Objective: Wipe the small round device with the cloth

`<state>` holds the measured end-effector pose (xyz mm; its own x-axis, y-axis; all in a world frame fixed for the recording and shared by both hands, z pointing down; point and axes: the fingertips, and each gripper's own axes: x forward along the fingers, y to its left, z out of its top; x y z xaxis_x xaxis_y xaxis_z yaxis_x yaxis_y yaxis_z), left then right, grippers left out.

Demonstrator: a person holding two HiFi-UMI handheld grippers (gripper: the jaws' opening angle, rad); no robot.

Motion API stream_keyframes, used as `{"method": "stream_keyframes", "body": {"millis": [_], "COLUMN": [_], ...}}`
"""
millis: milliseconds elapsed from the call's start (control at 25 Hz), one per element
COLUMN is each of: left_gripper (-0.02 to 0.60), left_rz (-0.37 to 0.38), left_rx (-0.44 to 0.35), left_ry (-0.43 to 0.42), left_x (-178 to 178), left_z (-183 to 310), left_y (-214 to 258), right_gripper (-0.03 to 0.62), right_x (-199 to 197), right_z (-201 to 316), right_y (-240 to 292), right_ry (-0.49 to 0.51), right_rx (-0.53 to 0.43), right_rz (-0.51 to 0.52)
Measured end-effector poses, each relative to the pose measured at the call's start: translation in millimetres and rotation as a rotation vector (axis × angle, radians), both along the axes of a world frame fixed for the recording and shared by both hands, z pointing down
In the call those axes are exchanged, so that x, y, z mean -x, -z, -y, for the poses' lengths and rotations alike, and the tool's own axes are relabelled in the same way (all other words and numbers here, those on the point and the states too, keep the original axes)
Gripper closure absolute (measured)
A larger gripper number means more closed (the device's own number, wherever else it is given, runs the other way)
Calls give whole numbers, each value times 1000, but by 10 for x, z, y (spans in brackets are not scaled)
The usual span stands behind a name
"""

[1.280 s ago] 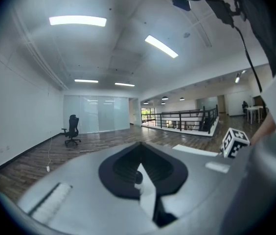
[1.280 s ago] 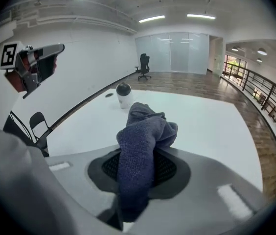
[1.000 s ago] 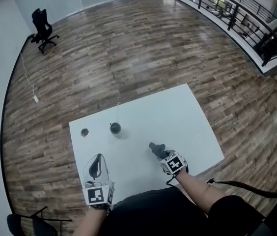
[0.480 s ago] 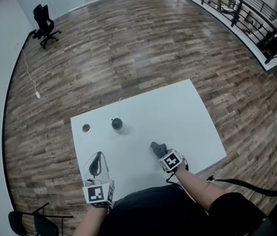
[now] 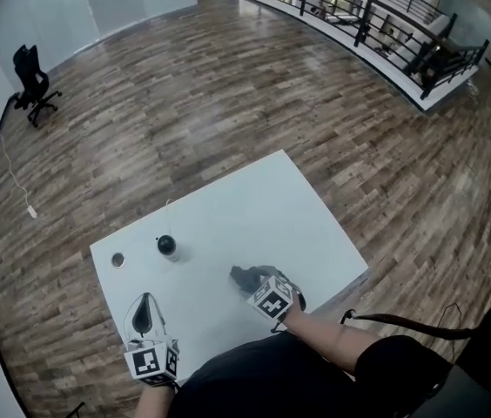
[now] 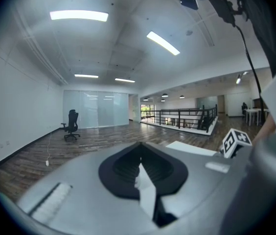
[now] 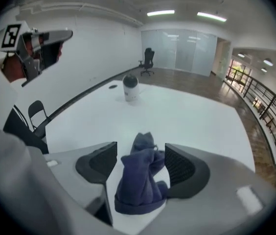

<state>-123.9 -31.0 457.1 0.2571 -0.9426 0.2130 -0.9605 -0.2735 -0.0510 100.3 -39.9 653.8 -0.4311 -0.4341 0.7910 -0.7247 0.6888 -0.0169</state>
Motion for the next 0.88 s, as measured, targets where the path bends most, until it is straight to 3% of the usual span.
{"method": "stream_keyframes", "body": {"millis": [240,360,400,440,520,680,880], "left_gripper": [574,574,574,574,574,574,574], "left_rz": [-46,-53,-55,-56,-58,-65,-71], "left_rx": [5,1,2,2,4,10,44], "left_ry": [-11,-10,-11,-13,-16,-20,-51], "left_x": [7,25,27,29,43,64,-31], "left_z": [32,17,8,-2,-16,-21,-96], "left_y": [-53,-51,-59,-71,-99,-131,-205], "right_gripper": [295,384,444,522,591,592,592], "right_x": [247,334,350,366,417,499,593], "right_z": [396,464,473,477,468,383,177], "right_y": [955,1332,1400,1432,1423,1298,1089], "right_ry": [-58,-54,-54,-51,-25,25,7], "right_rx": [-293,-405,-425,-435,-437,-430,-389], "right_rz": [276,351,357,355,342,296,307]}}
